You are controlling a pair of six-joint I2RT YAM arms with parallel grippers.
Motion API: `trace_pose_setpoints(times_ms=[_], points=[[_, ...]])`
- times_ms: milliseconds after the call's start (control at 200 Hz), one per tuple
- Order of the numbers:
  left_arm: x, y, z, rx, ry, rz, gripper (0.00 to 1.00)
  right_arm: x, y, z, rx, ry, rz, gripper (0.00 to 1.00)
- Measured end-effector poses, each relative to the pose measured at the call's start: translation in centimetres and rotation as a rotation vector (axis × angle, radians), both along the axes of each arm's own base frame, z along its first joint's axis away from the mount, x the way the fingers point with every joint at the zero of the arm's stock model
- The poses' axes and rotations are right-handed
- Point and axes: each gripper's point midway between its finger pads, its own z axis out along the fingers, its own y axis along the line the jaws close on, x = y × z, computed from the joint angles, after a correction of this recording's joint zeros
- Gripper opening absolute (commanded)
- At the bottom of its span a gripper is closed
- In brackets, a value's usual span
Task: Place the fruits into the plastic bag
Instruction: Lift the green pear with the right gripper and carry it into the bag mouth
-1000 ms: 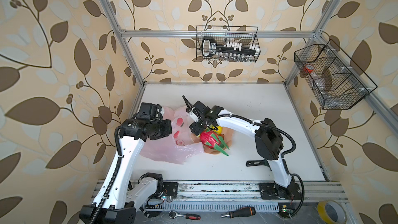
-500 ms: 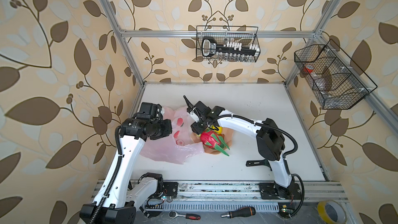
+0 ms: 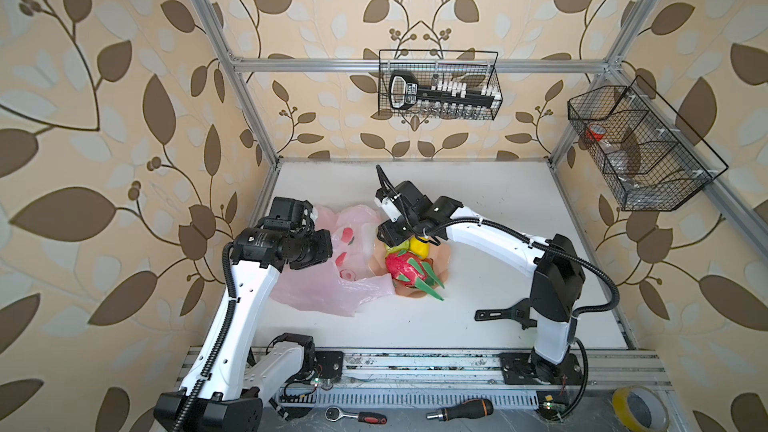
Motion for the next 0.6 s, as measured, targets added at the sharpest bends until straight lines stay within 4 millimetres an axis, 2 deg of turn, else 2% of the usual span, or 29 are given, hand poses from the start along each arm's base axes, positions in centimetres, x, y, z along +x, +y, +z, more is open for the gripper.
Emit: trace_pose_setpoints(times_ms=[275, 480, 600], points=[[0.0, -0.1, 0.0, -0.007, 0.002, -0.001, 0.00, -0.8, -1.7, 1.8, 0.083, 0.034, -0.047, 0.47], [0.0, 0.2, -0.2, 0.010, 0.007, 0.008, 0.00, -3.2, -3.8, 3.5, 0.157, 0.052, -0.052, 0.46], [-0.1, 0.7, -0.1, 0.035, 0.010, 0.018, 0.00, -4.2, -4.3, 4.1, 0.208, 0.074, -0.049, 0.46]])
